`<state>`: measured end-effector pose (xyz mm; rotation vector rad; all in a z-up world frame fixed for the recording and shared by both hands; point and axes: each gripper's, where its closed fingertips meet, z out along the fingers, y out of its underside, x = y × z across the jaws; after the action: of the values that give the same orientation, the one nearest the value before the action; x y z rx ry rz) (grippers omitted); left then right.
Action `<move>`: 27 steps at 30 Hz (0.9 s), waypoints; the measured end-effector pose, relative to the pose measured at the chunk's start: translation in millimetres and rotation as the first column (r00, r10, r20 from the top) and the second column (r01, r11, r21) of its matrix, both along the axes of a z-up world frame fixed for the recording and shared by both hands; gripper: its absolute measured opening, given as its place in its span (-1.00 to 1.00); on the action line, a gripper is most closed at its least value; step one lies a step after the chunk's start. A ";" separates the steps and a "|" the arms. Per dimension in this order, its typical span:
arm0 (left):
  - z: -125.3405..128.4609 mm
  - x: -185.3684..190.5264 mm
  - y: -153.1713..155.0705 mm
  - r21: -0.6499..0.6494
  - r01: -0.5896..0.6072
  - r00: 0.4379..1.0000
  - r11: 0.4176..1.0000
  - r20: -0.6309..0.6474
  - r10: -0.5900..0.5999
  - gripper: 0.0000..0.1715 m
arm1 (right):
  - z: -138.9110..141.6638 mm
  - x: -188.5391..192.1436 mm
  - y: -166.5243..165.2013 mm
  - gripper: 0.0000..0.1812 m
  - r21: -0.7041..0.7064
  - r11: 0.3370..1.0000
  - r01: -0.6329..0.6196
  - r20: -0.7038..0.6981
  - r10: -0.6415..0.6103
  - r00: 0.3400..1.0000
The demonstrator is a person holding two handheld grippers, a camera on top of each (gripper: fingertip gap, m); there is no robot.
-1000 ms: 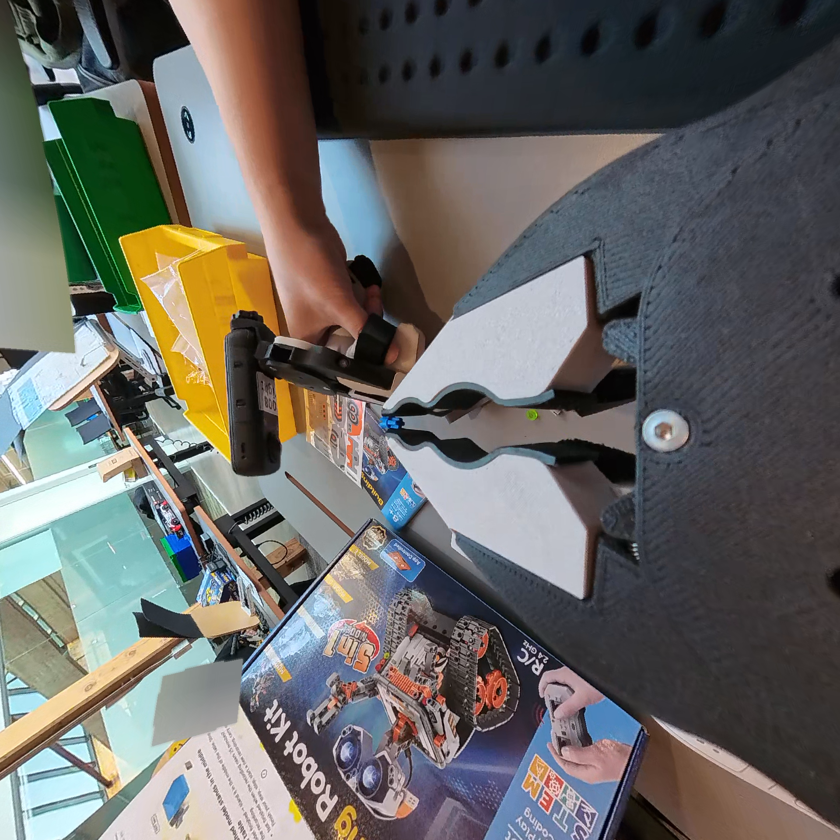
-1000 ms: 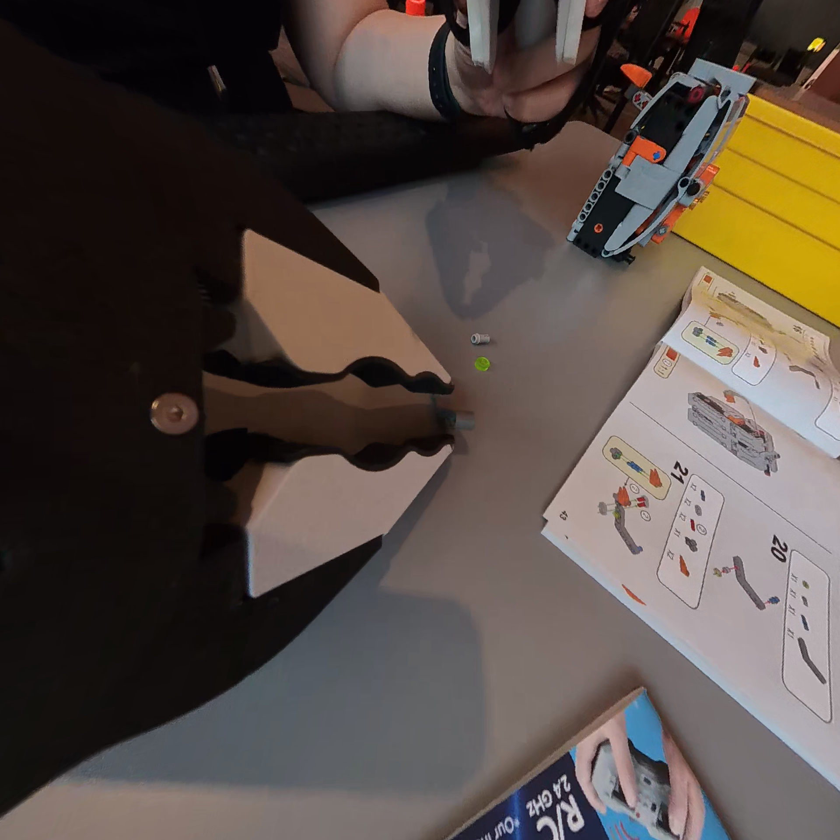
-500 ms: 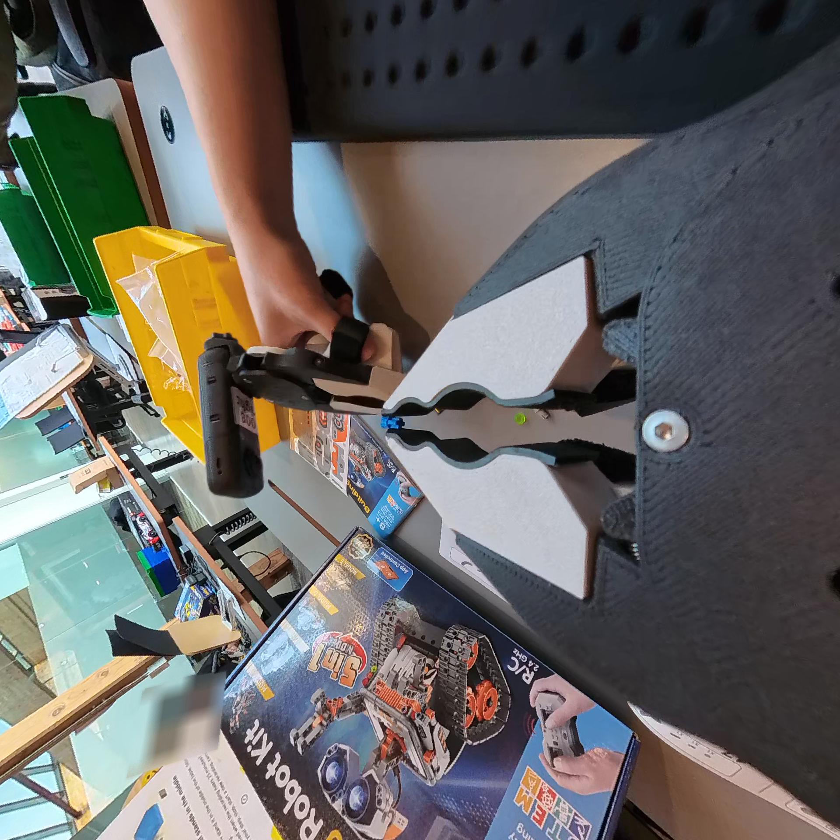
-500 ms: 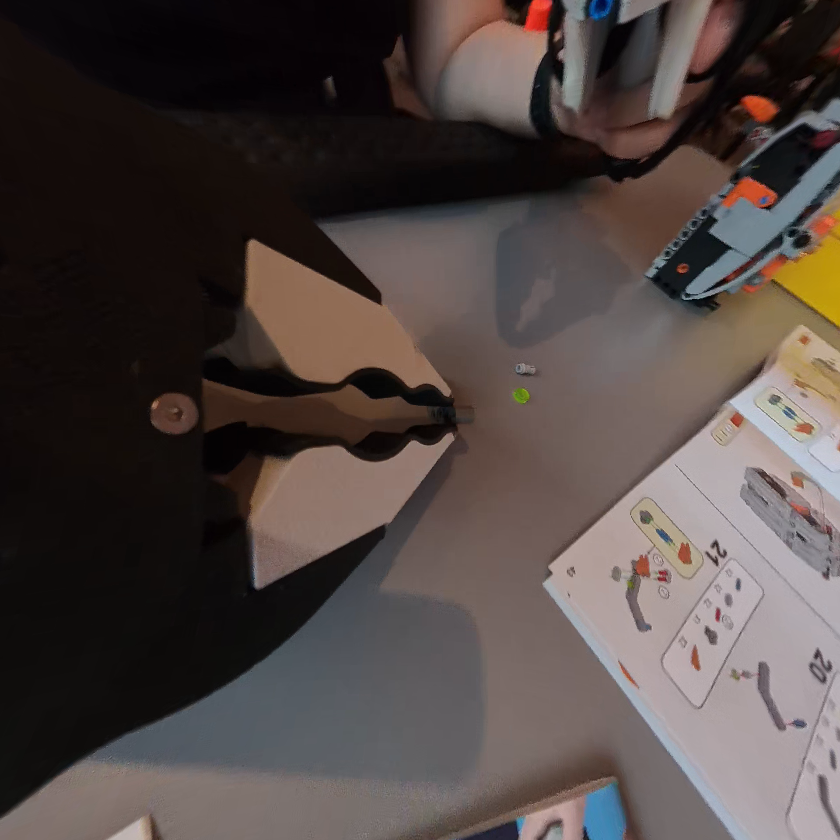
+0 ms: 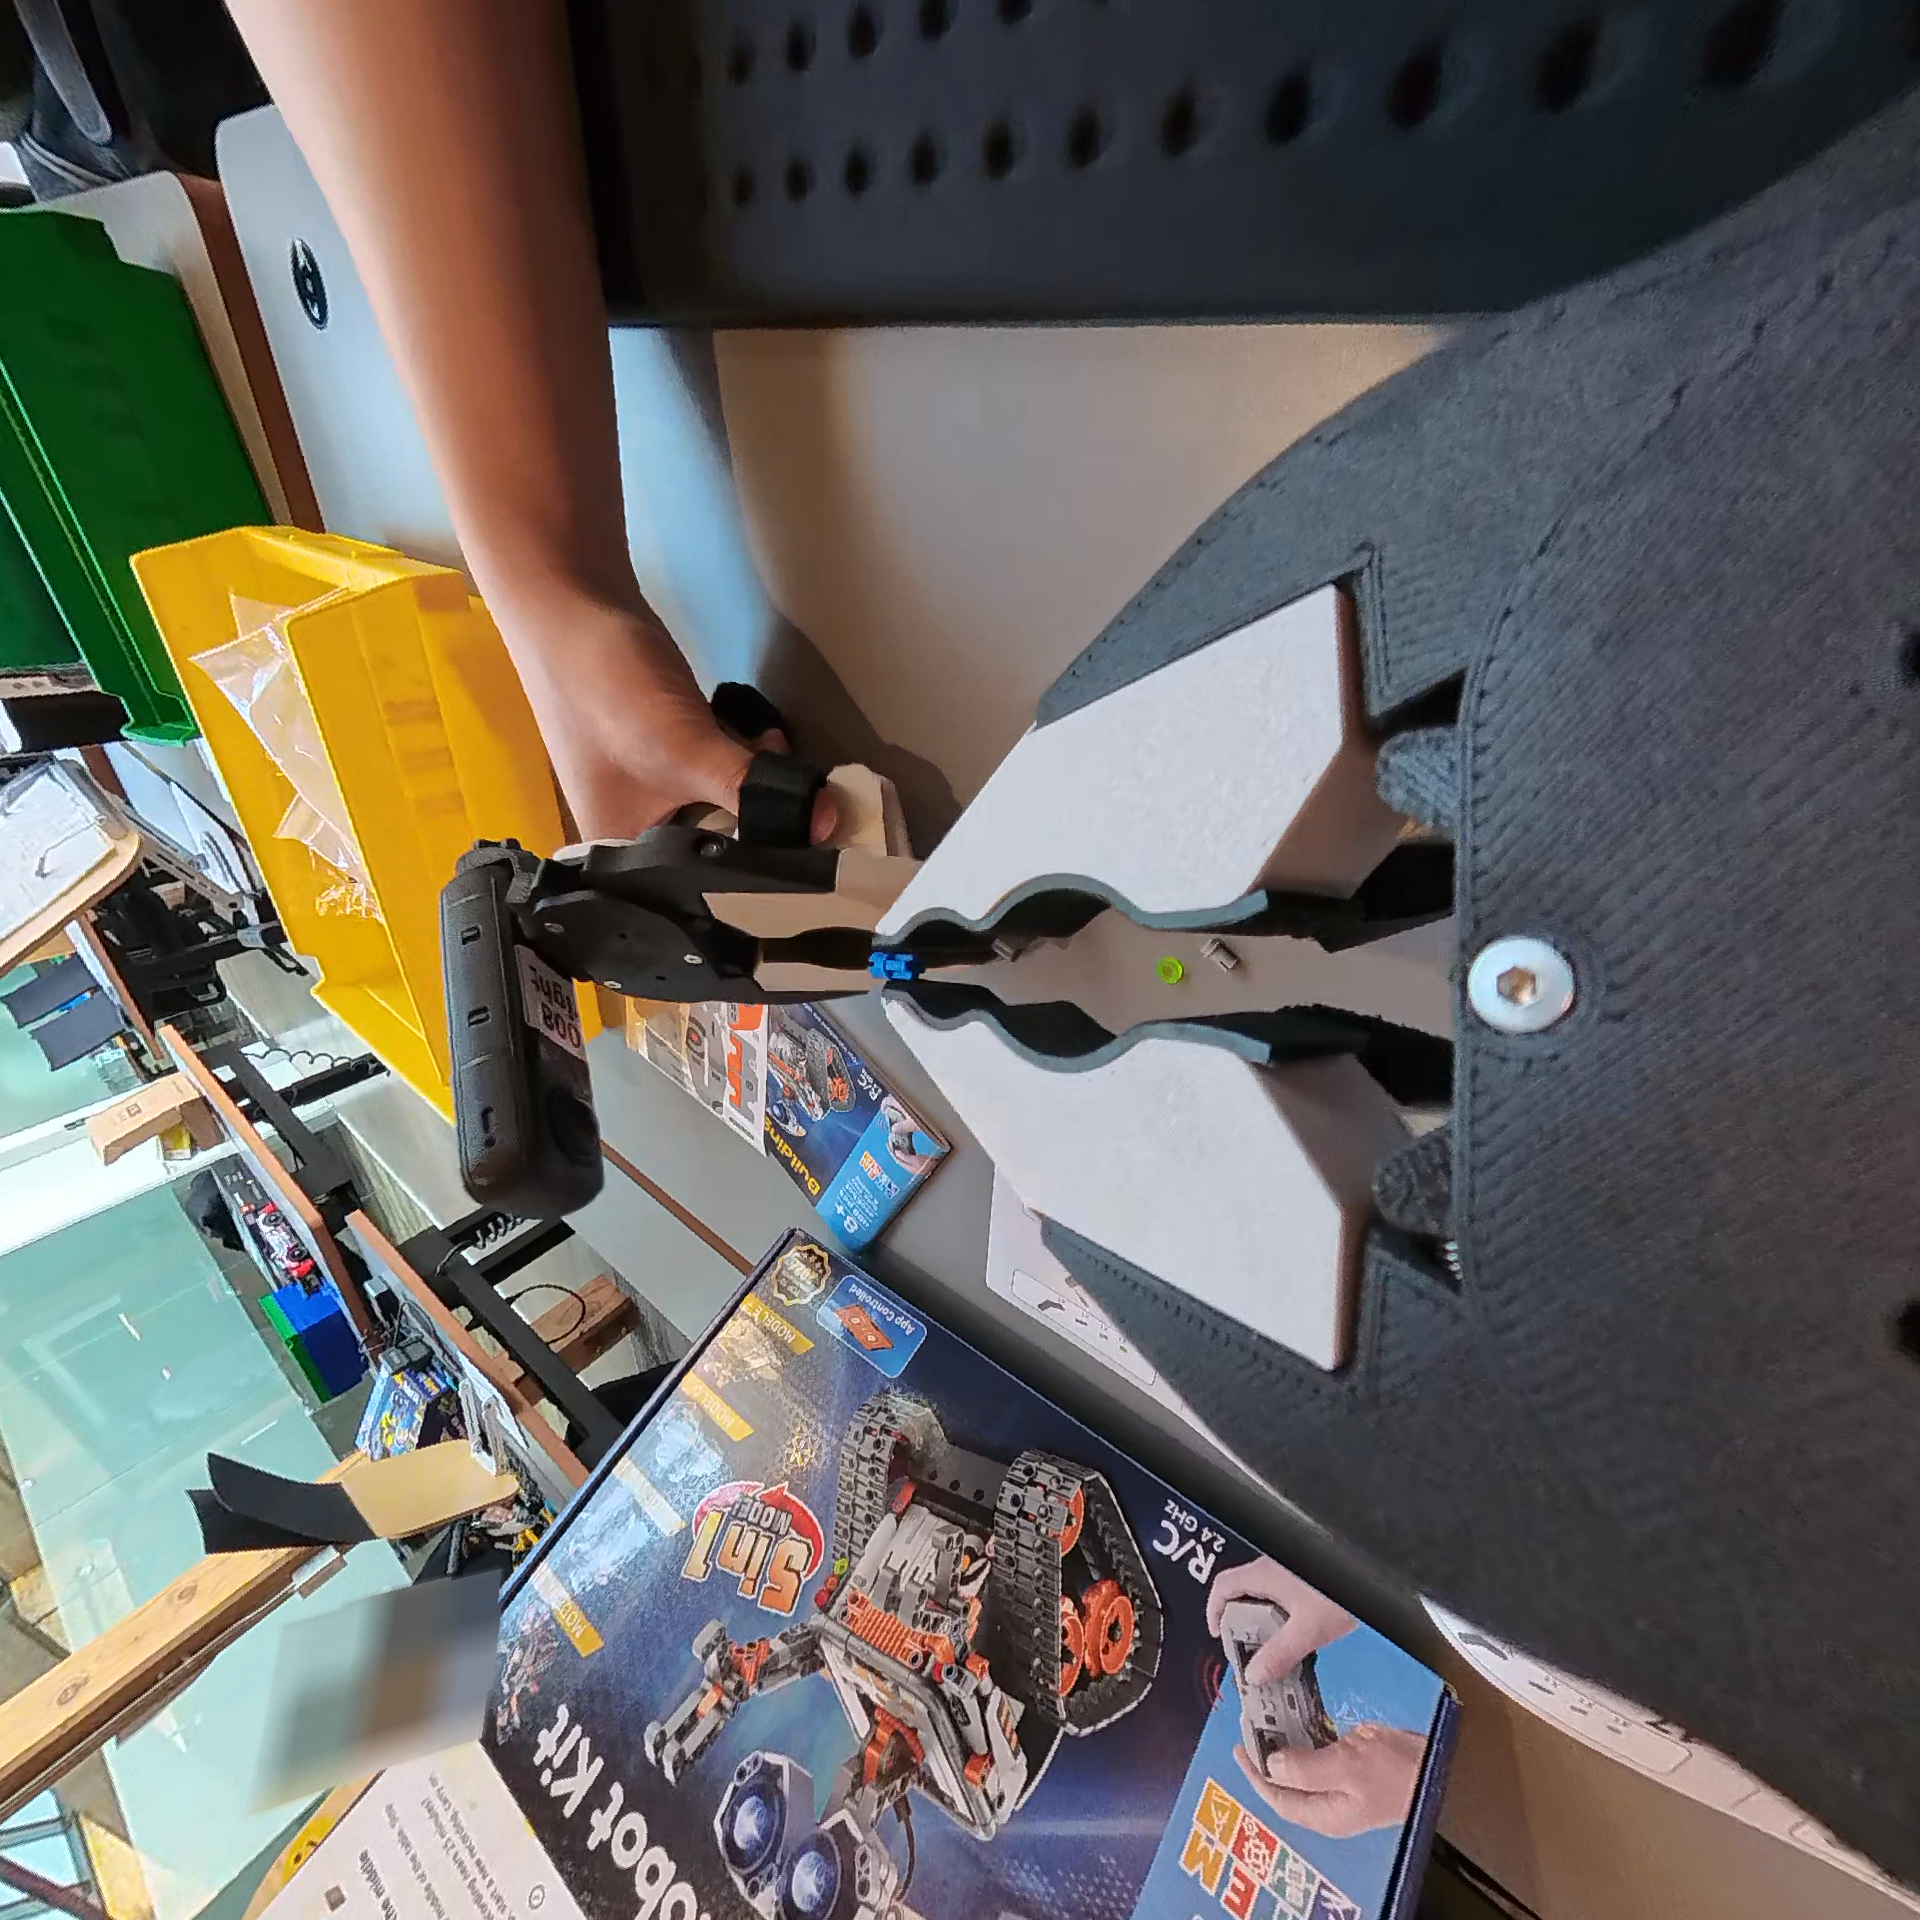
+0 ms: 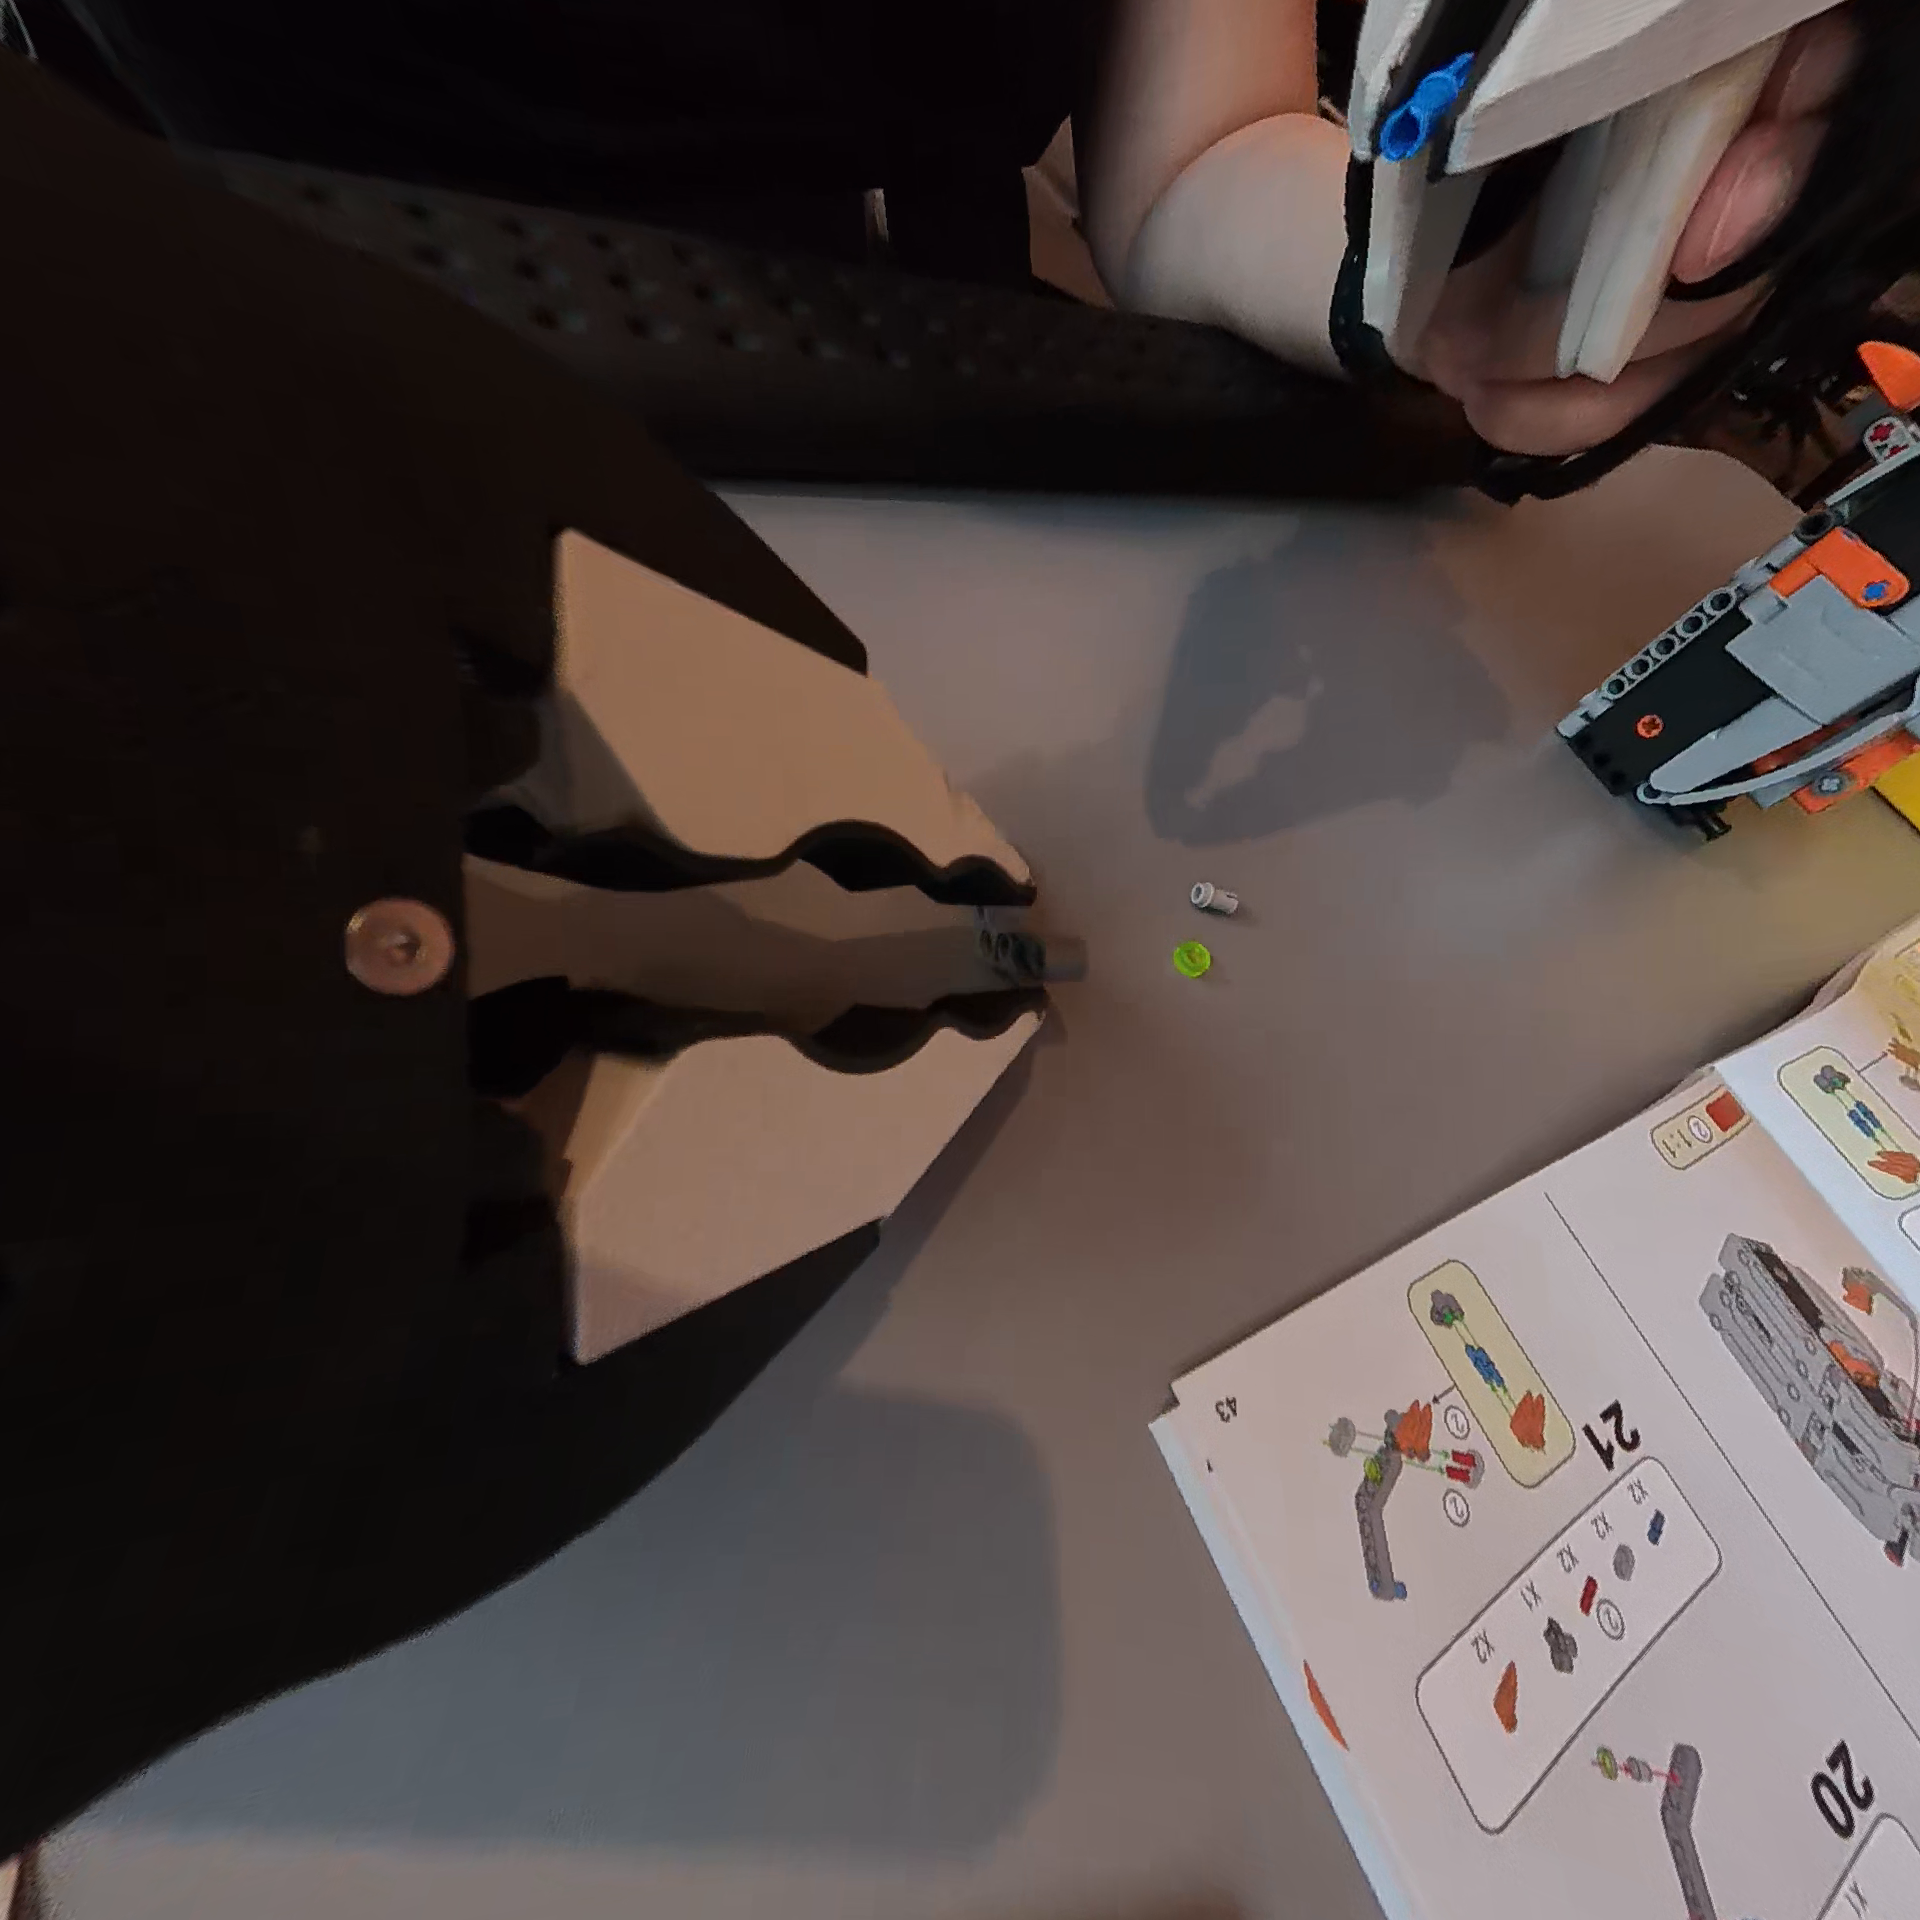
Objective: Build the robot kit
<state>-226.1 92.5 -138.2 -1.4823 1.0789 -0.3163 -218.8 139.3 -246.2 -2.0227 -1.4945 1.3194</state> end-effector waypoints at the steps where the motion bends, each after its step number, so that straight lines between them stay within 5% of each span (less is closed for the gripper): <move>1: -0.1 -0.6 0.4 -0.002 -0.002 1.000 1.000 0.000 0.002 -0.96 | 0.9 0.8 0.6 -0.80 -0.005 1.000 0.006 -0.007 -0.006 1.000; 7: 0.5 -4.0 2.5 -0.006 -0.013 1.000 1.000 0.010 0.013 -0.96 | 13.5 11.4 12.2 -0.79 -0.118 0.985 0.129 -0.081 -0.139 0.987; 27: -1.7 -5.1 2.6 -0.009 -0.017 1.000 1.000 -0.006 0.017 -0.96 | 4.0 2.3 3.4 -0.89 -0.212 0.965 0.156 -0.028 -0.165 0.986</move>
<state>-231.2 95.2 -140.0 -1.5005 1.0705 -0.3050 -216.4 142.8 -242.2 -2.1726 -1.1862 1.4976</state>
